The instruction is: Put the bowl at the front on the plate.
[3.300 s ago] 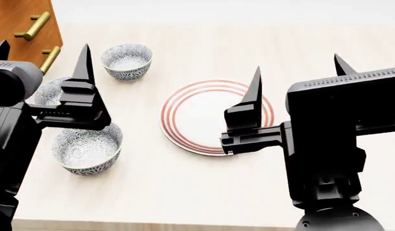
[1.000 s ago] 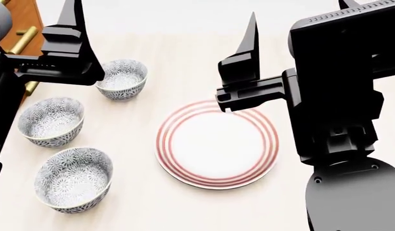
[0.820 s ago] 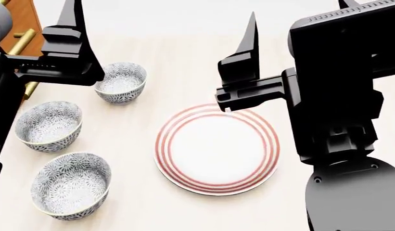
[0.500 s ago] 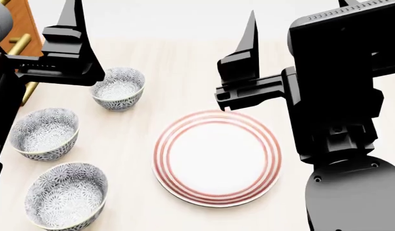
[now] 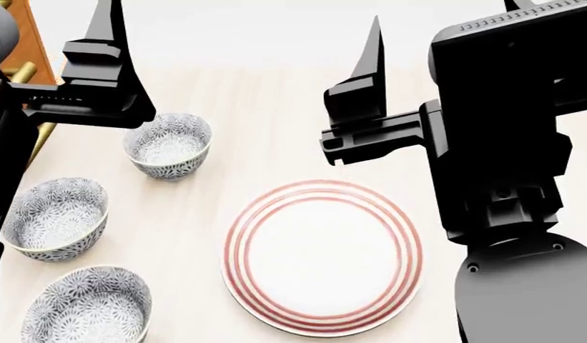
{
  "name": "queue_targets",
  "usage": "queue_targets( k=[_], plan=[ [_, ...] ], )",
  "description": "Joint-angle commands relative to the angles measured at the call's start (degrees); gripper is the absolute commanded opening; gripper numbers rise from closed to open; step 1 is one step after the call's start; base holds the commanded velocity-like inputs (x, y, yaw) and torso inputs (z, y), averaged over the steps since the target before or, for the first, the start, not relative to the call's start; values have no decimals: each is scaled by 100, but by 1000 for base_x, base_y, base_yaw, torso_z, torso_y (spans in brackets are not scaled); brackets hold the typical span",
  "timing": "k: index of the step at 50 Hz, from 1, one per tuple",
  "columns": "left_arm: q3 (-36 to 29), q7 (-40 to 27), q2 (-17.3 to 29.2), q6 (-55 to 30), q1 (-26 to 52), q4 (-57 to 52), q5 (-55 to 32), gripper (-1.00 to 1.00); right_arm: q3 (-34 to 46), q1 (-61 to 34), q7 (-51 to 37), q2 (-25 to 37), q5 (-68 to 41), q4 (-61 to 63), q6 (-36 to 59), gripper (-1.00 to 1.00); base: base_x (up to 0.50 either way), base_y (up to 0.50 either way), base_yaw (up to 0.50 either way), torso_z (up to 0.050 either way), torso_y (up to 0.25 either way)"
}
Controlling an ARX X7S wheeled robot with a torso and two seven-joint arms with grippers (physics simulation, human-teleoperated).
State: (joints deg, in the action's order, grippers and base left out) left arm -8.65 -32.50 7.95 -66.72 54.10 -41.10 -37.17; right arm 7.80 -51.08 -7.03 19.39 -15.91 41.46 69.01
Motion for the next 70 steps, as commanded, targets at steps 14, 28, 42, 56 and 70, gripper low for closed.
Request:
queue_targets(
  k=[14, 28, 42, 56, 70],
  plan=[
    [-58, -95, 84, 103, -28, 54, -87, 100, 2, 20, -49, 13, -41, -4, -19, 100, 121, 0, 0, 0, 0],
    [-151, -120, 165, 235, -69, 78, -68, 100, 12, 19, -68, 23, -62, -35, -52, 100, 120, 0, 0, 0, 1],
    [-175, -164, 196, 286, -81, 92, -121, 100, 18, 31, -85, 24, -89, -59, -86, 100, 122, 0, 0, 0, 0],
    [145, -361, 47, 26, -26, 162, -478, 100, 44, 59, -104, 72, -93, -3, -172, 100, 95, 0, 0, 0, 0],
    [954, -1153, -431, -1530, 228, 504, -1542, 100, 17, 112, -105, 100, -121, -9, -253, 100, 0, 0, 0, 0, 0]
  ],
)
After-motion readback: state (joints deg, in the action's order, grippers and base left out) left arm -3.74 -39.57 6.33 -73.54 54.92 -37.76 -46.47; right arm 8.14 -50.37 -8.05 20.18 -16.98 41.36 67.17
